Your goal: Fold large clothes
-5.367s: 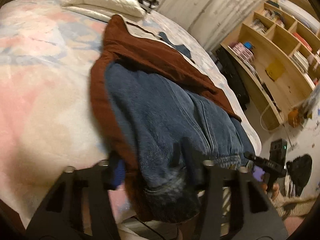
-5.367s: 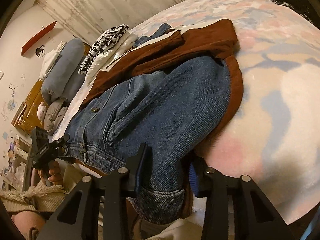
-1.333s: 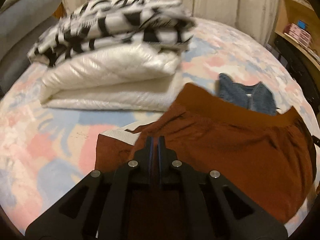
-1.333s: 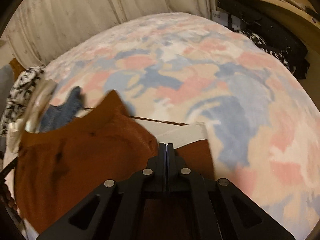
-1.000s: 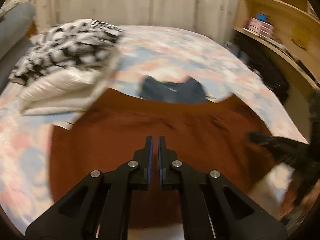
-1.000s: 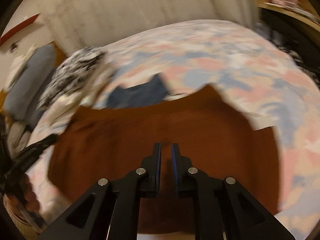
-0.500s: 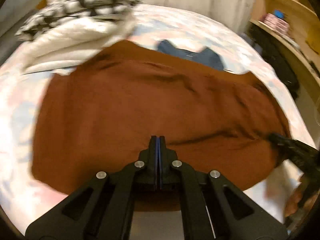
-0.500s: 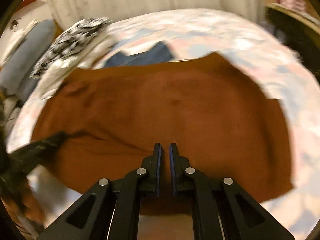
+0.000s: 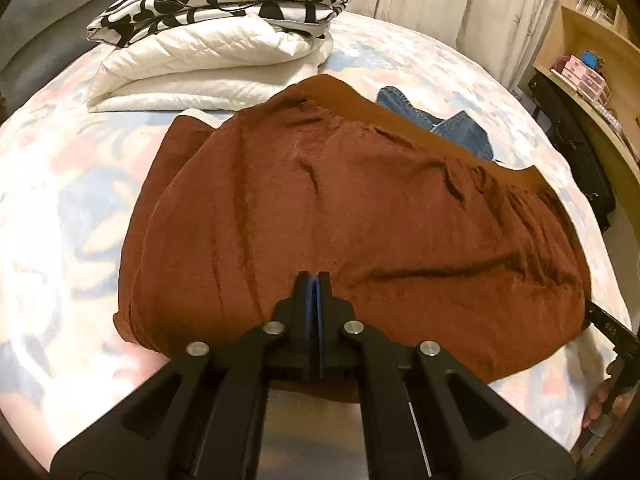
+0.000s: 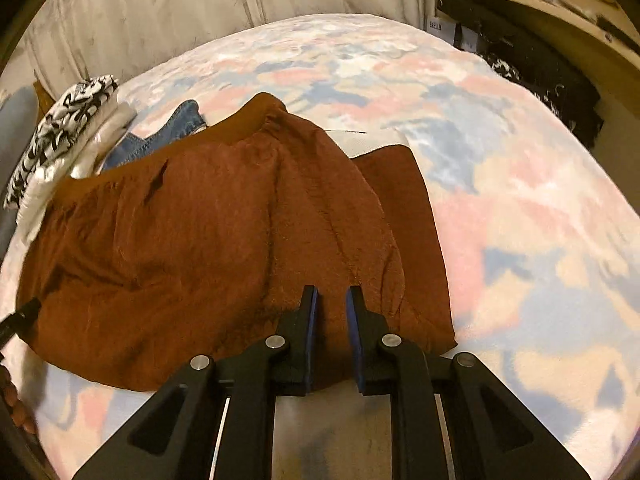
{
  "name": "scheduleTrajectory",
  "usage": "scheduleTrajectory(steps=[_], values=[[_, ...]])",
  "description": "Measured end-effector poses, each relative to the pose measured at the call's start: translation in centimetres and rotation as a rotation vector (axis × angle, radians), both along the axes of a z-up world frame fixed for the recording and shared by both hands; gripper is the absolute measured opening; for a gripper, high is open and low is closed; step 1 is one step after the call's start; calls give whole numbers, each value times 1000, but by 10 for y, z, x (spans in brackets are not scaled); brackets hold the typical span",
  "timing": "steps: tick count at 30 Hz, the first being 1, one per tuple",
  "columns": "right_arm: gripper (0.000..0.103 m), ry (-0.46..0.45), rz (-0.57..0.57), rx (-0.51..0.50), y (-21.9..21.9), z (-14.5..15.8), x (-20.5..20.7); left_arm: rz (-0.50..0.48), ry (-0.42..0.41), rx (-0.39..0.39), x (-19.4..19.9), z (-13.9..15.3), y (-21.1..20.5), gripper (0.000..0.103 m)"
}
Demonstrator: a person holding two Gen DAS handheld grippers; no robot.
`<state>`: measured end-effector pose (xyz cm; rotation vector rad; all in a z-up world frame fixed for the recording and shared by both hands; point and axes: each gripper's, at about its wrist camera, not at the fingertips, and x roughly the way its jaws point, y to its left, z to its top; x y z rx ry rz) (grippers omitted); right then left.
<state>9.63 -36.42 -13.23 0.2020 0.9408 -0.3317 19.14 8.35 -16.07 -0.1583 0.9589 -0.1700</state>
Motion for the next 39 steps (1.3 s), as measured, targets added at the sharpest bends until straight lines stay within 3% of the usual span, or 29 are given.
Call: scheduleTrajectory(steps=[3,6,8,10,16,18,22,29,35,39], values=[[15,-8,-8,38,-6,6,-6,4,0,14,-5,8,1,2],[15,-19,-13,63,-8,18,-14,8,-15,20,-18,22,6,15],[15,-31,-10,71,-5,29,-21,16,-35,26,-27,32,10,39],[16,-39,-5,81,1,40,-24,30,-62,33,-38,43,15,53],[23,-86,52,95,29,74,-57,43,-91,4,-75,74,32,56],[34,-103,77,94,42,84,-68,46,-91,-10,-86,80,36,58],[47,-136,132,79,72,103,-92,29,-78,-57,-108,86,43,74],[47,-212,239,26,128,119,-120,21,-16,-191,-123,56,54,75],[45,-224,311,30,159,111,-118,109,78,-392,-103,7,70,75],[38,-198,342,24,169,95,-100,157,60,-404,-86,-16,72,75]])
